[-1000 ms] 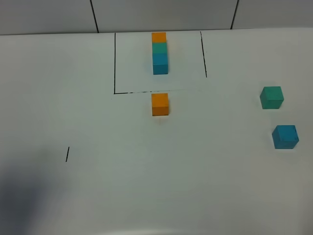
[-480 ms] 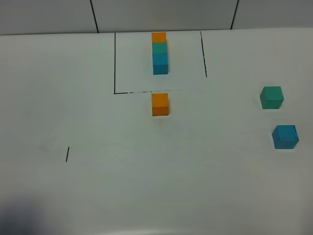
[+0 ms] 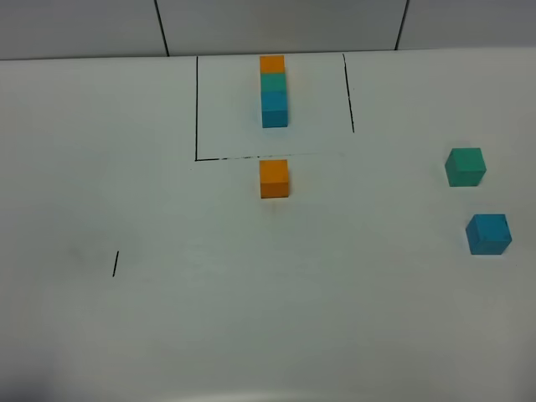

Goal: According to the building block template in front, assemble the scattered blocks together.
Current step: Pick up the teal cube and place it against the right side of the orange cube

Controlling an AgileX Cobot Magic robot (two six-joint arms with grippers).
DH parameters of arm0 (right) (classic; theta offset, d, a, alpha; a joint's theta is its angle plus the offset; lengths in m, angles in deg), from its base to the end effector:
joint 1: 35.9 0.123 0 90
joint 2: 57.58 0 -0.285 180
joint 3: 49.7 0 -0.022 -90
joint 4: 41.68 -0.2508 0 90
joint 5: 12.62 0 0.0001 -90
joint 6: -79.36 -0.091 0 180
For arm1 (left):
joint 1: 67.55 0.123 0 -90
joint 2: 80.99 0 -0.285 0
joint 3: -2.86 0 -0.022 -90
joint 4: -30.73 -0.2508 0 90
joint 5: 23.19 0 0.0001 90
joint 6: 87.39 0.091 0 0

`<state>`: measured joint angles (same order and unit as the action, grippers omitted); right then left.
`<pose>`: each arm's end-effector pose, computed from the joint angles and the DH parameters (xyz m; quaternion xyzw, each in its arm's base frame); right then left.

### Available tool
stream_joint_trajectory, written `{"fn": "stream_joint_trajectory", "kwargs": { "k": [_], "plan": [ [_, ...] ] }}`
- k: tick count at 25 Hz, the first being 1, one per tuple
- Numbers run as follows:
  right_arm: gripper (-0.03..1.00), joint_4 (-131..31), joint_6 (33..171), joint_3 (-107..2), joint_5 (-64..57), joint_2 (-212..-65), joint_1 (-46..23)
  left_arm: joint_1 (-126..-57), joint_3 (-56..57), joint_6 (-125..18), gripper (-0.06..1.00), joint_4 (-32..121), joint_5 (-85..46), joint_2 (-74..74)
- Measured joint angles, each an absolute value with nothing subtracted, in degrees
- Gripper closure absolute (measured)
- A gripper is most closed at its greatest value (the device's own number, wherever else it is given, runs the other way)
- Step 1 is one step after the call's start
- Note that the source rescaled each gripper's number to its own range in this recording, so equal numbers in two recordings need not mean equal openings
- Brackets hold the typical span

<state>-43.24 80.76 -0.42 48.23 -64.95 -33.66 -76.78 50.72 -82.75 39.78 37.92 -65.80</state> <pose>-0.0047 0.0020 0.2737 -0.0276 0.8544 0.0174 0.5186 0.0112 -0.0145 0.2807 0.1050 0.8746 -0.0975 0.4632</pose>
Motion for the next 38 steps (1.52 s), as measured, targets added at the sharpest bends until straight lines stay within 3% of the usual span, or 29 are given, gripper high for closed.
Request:
{"fn": "stream_joint_trajectory", "kwargs": {
  "k": [8,26,32,38],
  "plan": [
    [0.21,-43.5,80.8,-0.4,48.2,-64.9,-33.7,-76.8,51.0,-82.5,0.16,39.9,37.4,-73.3],
    [0.21,-43.7,80.7,-0.4,48.2,-64.9,-33.7,-76.5,51.0,-82.5,0.16,39.9,37.4,-73.5],
    [0.21,-43.7,80.7,-0.4,48.2,-64.9,-33.7,-71.2,51.0,-82.5,0.16,39.9,37.4,-73.5],
    [0.21,-43.8,80.7,-0.4,48.2,-64.9,-33.7,-70.2,51.0,-82.5,0.16,39.9,37.4,-73.5]
  ]
}}
